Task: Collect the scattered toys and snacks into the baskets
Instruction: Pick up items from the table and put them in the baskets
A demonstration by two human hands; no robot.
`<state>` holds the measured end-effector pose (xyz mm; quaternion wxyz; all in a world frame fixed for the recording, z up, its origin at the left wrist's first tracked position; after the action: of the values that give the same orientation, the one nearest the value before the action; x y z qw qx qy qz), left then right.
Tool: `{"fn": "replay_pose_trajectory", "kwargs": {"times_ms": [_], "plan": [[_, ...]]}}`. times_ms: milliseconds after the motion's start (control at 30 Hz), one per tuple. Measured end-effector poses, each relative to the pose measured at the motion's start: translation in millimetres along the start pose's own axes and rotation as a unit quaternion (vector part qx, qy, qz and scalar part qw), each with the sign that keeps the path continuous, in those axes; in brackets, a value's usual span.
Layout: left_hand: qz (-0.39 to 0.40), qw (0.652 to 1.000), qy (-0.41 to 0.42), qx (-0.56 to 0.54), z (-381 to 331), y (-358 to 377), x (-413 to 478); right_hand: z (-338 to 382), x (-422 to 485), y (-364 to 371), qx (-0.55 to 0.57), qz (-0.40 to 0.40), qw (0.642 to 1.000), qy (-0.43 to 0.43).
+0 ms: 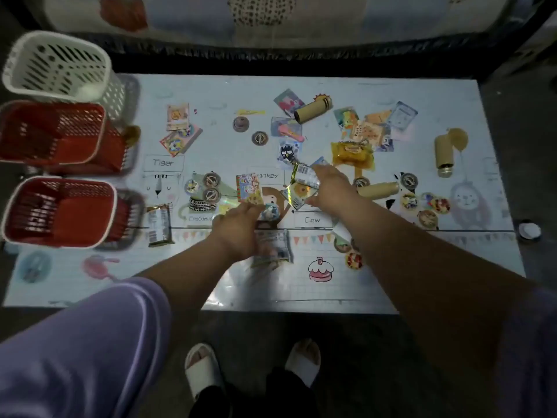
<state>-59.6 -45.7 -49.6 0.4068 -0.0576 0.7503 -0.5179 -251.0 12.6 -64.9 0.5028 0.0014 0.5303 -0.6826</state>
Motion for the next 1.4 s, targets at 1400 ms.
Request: {"fn": "replay_pose_trajectory", "kwargs": {"times_ms": [1400], "plan": [[-0.134, 0.797, -0.295, -0.51, 237, 89, -6, 191, 6, 225, 0.51, 0.119, 0.85, 0.049]]}}
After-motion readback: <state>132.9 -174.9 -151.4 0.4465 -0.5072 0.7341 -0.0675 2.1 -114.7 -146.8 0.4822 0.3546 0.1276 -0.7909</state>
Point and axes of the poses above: each hand's wrist, its own x-axis towards the middle knuckle, its own y-axis out of the palm, z = x × y, the point moved 9 cm from there along x, towards the middle knuckle, and after that the axes turned 8 degrees about x, right-handed, at the moved point
